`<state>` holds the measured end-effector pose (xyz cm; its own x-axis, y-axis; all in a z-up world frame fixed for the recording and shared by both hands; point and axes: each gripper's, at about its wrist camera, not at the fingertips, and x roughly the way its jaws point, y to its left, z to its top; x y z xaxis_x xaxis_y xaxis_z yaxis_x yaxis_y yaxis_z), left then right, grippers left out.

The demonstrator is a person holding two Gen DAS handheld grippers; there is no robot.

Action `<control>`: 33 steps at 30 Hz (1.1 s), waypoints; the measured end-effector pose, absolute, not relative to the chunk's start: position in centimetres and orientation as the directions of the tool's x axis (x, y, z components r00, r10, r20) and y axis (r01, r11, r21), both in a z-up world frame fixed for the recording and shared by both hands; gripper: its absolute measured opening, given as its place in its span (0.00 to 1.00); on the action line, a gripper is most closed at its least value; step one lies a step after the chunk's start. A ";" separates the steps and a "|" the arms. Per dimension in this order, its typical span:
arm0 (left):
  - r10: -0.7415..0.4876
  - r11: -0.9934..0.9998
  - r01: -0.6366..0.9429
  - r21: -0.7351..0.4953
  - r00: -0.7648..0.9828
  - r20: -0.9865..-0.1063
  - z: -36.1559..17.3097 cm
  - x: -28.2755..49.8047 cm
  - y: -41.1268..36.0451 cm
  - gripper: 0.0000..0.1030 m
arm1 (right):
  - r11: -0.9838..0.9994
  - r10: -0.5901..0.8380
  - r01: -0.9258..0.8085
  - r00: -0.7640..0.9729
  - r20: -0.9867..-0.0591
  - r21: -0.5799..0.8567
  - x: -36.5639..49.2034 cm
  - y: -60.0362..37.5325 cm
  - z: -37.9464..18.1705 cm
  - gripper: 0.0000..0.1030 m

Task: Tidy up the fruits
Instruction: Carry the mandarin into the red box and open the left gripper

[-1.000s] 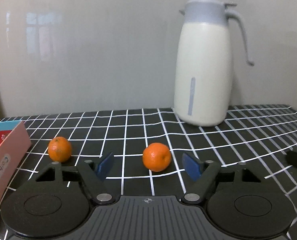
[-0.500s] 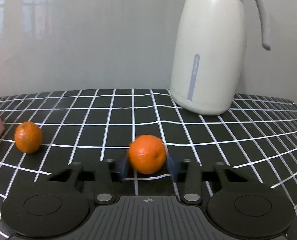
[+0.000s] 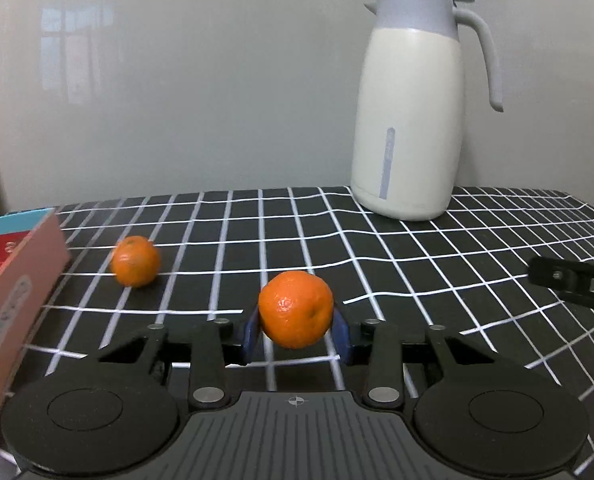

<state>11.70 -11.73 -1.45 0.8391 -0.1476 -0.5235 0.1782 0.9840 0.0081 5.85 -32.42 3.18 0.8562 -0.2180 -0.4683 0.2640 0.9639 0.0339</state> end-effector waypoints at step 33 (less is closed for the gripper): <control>0.011 1.000 -0.013 -0.004 0.915 -0.402 2.6 5.7 7.1 0.37 | 0.993 -0.115 0.084 0.880 -0.462 -0.087 6.7 -17.2 2.3 0.57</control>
